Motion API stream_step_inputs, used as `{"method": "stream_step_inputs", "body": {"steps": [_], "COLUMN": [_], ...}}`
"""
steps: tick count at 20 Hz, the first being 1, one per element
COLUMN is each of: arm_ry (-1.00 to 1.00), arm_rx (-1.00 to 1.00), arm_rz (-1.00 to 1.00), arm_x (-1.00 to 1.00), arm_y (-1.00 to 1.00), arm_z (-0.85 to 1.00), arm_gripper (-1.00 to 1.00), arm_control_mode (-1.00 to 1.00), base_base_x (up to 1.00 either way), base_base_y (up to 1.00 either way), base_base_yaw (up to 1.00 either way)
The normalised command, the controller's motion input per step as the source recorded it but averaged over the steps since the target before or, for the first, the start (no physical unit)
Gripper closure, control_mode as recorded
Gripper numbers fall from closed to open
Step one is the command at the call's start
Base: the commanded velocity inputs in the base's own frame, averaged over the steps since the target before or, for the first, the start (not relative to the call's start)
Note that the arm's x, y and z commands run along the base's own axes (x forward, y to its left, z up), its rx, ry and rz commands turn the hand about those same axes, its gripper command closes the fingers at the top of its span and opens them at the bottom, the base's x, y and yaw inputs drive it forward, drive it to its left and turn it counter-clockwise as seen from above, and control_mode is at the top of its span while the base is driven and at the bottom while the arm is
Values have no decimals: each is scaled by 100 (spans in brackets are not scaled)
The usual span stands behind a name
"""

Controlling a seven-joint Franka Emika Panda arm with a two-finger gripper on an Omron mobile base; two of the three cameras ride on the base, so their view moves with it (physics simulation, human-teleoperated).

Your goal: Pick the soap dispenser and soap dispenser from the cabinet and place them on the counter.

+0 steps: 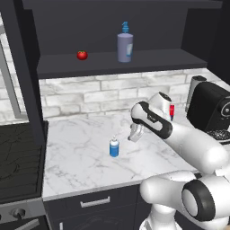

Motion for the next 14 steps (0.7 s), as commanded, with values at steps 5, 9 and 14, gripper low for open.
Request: {"method": "stream_step_inputs", "body": {"steps": [5,9,14], "arm_ry": [2,0,0], "arm_rx": [-6,-6,-4], "arm_rz": [-21,-23,-23], "arm_x": [6,1,1], "arm_y": [-3,0,0], "arm_z": [9,1,0], "arm_gripper": [-100,-100,-100], "arm_control_mode": [-100,-100,-100], "base_base_x": [0,0,0], "base_base_y": [0,0,0], "base_base_yaw": [0,0,0]}}
